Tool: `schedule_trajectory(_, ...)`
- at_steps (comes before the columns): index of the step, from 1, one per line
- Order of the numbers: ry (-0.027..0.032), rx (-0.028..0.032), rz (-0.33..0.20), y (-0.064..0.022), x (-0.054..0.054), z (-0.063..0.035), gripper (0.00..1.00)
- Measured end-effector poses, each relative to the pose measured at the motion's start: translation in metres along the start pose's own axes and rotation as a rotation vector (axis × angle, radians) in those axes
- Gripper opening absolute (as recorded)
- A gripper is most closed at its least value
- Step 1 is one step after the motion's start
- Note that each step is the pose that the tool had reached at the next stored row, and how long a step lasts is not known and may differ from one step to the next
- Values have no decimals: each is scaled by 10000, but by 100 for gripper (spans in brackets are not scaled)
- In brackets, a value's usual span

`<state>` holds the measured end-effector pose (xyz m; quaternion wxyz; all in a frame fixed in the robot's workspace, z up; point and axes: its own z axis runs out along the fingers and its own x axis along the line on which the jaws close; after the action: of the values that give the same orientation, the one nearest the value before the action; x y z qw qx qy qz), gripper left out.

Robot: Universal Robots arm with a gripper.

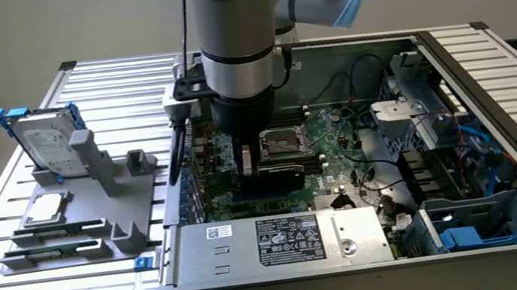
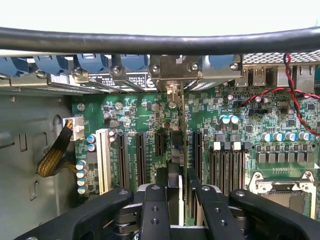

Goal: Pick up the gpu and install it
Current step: 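Insert the gpu into the slot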

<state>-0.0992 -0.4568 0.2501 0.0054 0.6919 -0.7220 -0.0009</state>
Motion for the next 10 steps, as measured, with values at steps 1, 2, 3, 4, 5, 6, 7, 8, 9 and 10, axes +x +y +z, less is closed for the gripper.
schedule_trajectory(1,-7,2,0,-1,0,5,27)
schedule_trajectory(2,-6,1,-1,-2,0,6,27)
schedule_trajectory(3,-7,1,-1,-2,0,7,27)
schedule_trajectory(4,-9,1,-1,-2,0,9,27)
schedule_trajectory(5,-9,0,-1,-2,0,10,27)
schedule_trajectory(6,-14,0,-1,-2,0,11,27)
schedule_trajectory(7,-20,1,-1,-2,0,12,27)
schedule_trajectory(8,-27,2,-1,-2,0,13,27)
schedule_trajectory(9,-44,15,-3,-5,-2,18,27)
schedule_trajectory(10,-55,12,-5,-5,-2,21,27)
